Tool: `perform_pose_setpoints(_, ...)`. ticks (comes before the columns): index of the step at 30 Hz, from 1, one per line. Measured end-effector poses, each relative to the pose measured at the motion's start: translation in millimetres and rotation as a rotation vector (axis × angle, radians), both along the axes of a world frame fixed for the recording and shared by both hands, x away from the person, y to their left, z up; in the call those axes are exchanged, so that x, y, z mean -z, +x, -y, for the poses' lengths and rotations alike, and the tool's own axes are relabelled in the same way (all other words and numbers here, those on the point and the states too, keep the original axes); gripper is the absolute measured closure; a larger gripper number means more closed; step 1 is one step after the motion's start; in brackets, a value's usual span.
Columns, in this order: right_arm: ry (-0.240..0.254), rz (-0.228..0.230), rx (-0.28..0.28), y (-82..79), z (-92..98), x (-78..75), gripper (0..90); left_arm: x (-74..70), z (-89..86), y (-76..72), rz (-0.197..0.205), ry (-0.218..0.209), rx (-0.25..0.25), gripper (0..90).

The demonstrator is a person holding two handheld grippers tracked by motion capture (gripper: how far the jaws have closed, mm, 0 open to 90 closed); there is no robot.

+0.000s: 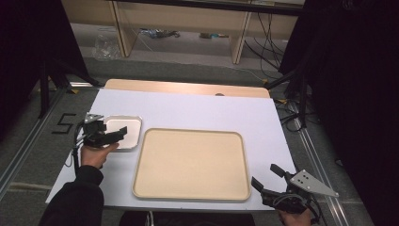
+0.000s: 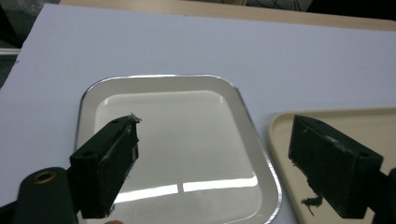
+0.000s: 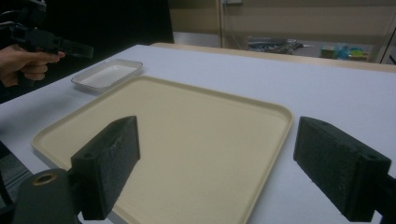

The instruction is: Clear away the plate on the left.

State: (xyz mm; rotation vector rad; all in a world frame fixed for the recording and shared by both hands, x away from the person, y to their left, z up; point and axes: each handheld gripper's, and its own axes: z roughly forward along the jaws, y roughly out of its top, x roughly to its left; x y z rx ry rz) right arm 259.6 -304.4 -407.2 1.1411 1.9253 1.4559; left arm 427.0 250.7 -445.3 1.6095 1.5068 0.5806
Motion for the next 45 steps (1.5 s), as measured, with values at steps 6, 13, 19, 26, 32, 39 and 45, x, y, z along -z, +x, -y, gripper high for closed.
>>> perform_pose_setpoints(6,0.024,-0.002,-0.005,0.5,-1.3,0.9,15.3,8.2,-29.9,12.8,-0.075,0.021,-0.047,15.7)
perform_pose_setpoints(13,0.023,0.001,-0.008,0.5,-1.3,0.9,15.3,15.4,-50.3,18.7,-0.150,0.034,-0.066,22.0)
perform_pose_setpoints(19,-0.022,0.003,-0.002,0.3,1.8,-0.7,15.3,24.6,-56.7,25.4,-0.215,0.057,-0.120,34.7)
perform_pose_setpoints(26,0.010,0.001,-0.002,0.7,-0.5,0.5,15.3,34.9,-62.3,34.7,-0.241,0.037,-0.148,47.9)
perform_pose_setpoints(32,0.027,-0.018,-0.006,0.1,-1.8,0.5,15.3,38.5,-65.2,40.0,-0.269,0.047,-0.146,62.0)
perform_pose_setpoints(39,0.021,-0.029,-0.013,0.4,-0.7,-0.1,15.3,40.9,-67.7,45.7,-0.289,0.027,-0.139,75.5)
perform_pose_setpoints(45,0.010,-0.028,-0.011,-0.1,0.6,-0.8,15.3,41.3,-72.6,48.1,-0.303,-0.036,-0.135,84.7)
